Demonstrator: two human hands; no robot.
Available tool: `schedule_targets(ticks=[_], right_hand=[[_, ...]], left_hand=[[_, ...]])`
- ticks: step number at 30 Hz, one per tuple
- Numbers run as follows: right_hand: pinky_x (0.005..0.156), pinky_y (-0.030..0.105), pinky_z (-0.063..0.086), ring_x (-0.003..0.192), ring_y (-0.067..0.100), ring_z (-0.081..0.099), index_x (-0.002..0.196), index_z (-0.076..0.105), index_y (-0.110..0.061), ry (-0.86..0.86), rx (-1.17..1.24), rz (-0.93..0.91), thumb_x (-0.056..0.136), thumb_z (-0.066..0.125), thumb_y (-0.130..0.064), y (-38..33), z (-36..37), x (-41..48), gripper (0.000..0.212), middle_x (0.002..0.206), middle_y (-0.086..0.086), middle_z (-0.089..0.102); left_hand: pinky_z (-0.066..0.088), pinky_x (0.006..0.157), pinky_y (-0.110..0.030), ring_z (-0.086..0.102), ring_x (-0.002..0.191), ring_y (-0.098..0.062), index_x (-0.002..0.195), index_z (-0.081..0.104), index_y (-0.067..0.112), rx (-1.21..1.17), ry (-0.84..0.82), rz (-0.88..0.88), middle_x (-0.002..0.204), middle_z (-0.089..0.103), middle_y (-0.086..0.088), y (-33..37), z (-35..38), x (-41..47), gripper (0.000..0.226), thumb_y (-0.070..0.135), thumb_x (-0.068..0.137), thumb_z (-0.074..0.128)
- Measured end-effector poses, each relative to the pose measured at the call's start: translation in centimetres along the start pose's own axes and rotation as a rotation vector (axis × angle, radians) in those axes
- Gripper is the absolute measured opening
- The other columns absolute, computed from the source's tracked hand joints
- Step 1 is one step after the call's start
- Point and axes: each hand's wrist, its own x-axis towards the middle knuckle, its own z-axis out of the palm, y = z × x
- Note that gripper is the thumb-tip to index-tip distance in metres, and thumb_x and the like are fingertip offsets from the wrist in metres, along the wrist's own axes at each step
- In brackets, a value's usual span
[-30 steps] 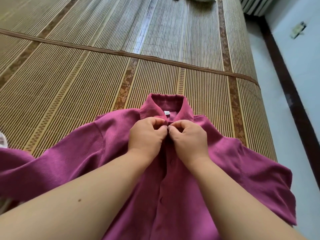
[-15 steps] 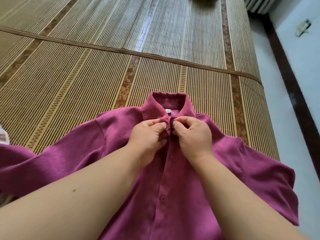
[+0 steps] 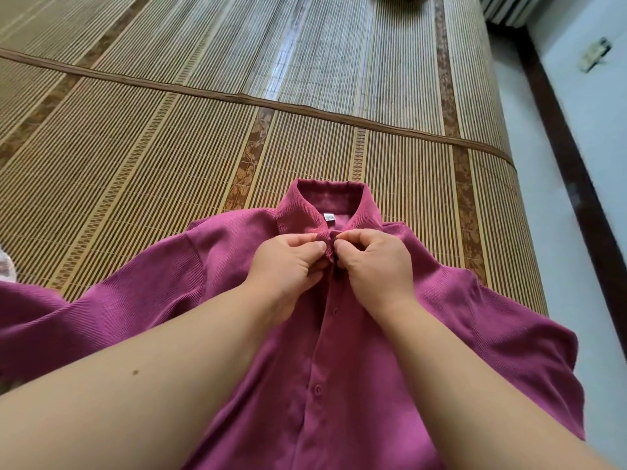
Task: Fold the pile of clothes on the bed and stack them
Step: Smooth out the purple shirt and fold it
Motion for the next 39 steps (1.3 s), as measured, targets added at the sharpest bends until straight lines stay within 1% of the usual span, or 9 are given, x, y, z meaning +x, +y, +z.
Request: schedule_targets(ticks=[7,10,13,18,21,23,29,35,39], right_hand=[[0.076,0.038,0.055,0.072,0.019,0.068,0.07,0.07,-0.021,-0.1,0.118,0.058,0.083,0.063,-0.009,0.5,-0.4,0.4,0.019,0.071,0.0,0.072],[0.064,0.022,0.05,0.06,0.002,0.058,0.066,0.066,-0.025,-0.103,0.112,0.02,0.085,0.063,-0.009,0.7,-0.4,0.6,0.025,0.064,-0.008,0.066],[0.061,0.013,0.045,0.062,-0.001,0.056,0.068,0.066,-0.027,-0.101,0.119,0.003,0.086,0.063,-0.008,0.7,-0.3,0.6,0.026,0.065,-0.012,0.064],[0.078,0.029,0.054,0.075,0.01,0.066,0.077,0.072,-0.023,-0.054,0.16,-0.002,0.086,0.065,-0.008,0.7,-0.3,0.6,0.018,0.075,-0.007,0.07],[0.083,0.041,0.055,0.08,0.013,0.069,0.073,0.074,-0.025,-0.025,0.185,0.004,0.084,0.068,-0.017,0.6,-0.4,0.6,0.015,0.077,-0.005,0.074],[0.082,0.045,0.055,0.079,0.014,0.07,0.064,0.072,-0.031,-0.044,0.217,0.043,0.08,0.072,-0.024,0.5,-0.4,0.6,0.017,0.074,-0.004,0.074],[0.081,0.056,0.054,0.08,0.033,0.071,0.059,0.072,-0.034,-0.014,0.388,0.227,0.061,0.063,-0.025,0.1,0.3,0.8,0.014,0.07,0.007,0.073],[0.079,0.057,0.054,0.08,0.036,0.07,0.059,0.071,-0.036,0.015,0.43,0.245,0.055,0.06,-0.025,0.3,0.8,1.0,0.016,0.066,0.005,0.071],[0.071,0.047,0.055,0.066,0.026,0.064,0.058,0.065,-0.019,0.049,0.402,0.227,0.062,0.062,-0.019,0.4,1.2,1.1,0.005,0.064,0.003,0.068]], left_hand=[[0.054,0.07,-0.027,0.065,0.069,-0.011,0.074,0.072,0.03,0.4,0.095,0.275,0.073,0.072,0.001,-0.5,0.2,-0.3,0.031,0.004,0.087,0.061],[0.052,0.054,-0.018,0.066,0.059,-0.005,0.077,0.07,0.025,0.279,0.109,0.184,0.065,0.071,0.005,-0.4,0.8,-0.3,0.034,0.002,0.09,0.05],[0.047,0.048,-0.016,0.063,0.054,-0.003,0.077,0.069,0.018,0.292,0.102,0.169,0.063,0.068,0.003,-0.2,1.1,-0.1,0.022,0.007,0.091,0.057],[0.048,0.062,-0.03,0.061,0.065,-0.018,0.067,0.068,0.021,0.487,0.071,0.247,0.069,0.069,-0.006,0.6,0.6,1.0,0.021,0.01,0.086,0.067],[0.05,0.068,-0.018,0.063,0.066,-0.004,0.07,0.07,0.026,0.73,0.109,0.398,0.073,0.072,0.007,0.8,0.4,1.6,0.014,0.02,0.083,0.07],[0.04,0.062,-0.003,0.06,0.067,0.003,0.08,0.074,0.025,0.861,0.14,0.48,0.076,0.071,0.011,0.9,0.4,1.5,0.005,0.023,0.082,0.07],[0.038,0.073,-0.014,0.064,0.086,-0.012,0.09,0.075,0.017,0.996,0.158,0.607,0.09,0.073,0.002,0.5,0.7,1.5,0.01,0.021,0.083,0.07],[0.038,0.07,-0.013,0.063,0.081,-0.011,0.085,0.073,0.018,0.956,0.155,0.624,0.084,0.071,0.004,-0.1,0.6,1.7,0.004,0.018,0.082,0.07],[0.039,0.073,-0.015,0.062,0.083,-0.012,0.084,0.072,0.018,0.919,0.176,0.642,0.083,0.07,0.005,-0.4,0.6,1.6,0.003,0.016,0.083,0.069]])
